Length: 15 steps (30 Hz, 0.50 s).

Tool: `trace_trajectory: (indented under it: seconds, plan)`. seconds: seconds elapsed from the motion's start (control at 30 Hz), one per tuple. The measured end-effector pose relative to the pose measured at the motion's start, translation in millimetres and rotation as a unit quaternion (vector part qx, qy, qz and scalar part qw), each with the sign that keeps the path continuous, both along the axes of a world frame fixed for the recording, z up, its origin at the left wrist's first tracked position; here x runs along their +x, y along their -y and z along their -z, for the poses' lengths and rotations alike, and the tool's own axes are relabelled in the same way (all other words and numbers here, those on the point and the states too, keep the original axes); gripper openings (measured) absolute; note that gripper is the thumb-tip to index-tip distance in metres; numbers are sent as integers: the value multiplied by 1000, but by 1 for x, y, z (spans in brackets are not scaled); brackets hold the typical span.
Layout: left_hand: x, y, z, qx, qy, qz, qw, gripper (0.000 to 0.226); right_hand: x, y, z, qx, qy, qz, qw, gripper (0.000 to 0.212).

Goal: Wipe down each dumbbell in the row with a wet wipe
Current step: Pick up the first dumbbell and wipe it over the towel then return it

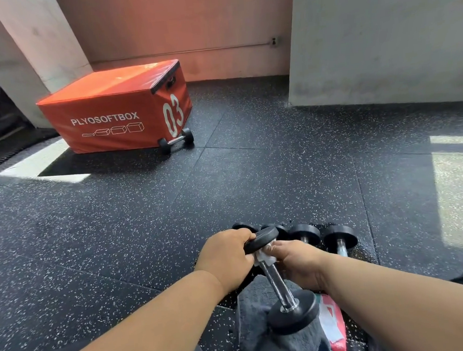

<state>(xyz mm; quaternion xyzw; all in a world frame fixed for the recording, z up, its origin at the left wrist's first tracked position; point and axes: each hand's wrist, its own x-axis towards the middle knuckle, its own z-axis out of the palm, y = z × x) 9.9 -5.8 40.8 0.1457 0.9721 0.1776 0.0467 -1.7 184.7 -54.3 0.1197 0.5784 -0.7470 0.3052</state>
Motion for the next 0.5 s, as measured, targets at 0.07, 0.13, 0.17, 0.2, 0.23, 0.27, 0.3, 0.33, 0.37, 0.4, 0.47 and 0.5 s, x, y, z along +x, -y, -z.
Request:
trace_trajectory:
  seconds: [0.07,0.13,0.17,0.2,0.23,0.27,0.3,0.33,0.37,0.4,0.47,0.5]
  plan:
    - [1,0,0,3,-4,0,1000,36,-2,-5,1,-27,5,-11,1000,37]
    - [2,-1,0,2,-10,2,1000,39,-3,-7,0,-38,2,-29,999,47]
    - [3,-1,-1,1,-11,4,1000,39,-3,-6,0,-29,-1,-38,999,49]
    - [3,-1,0,0,-10,5,1000,39,-1,-4,1,-7,-7,-47,999,49]
    - [3,0,0,0,-10,5,1000,39,0,-2,2,27,-16,-53,998,49]
    - [3,1,1,0,-11,4,1000,39,1,0,3,62,-27,-58,996,52]
    - [3,2,1,-1,-13,3,1000,39,3,3,3,93,-41,-62,993,55]
    - [3,2,0,-3,-14,3,1000,39,3,5,2,115,-58,-62,990,54]
    - [3,2,0,-5,-15,4,1000,39,3,6,-1,130,-76,-61,987,51]
    - [3,1,-1,-5,-14,7,1000,40,3,7,-3,138,-90,-55,985,46]
    - [2,-1,-2,-4,-9,12,1000,42,2,7,-7,128,-110,-38,985,46]
    - [2,-2,-2,-4,-6,14,1000,42,3,8,-9,119,-113,-30,986,48]
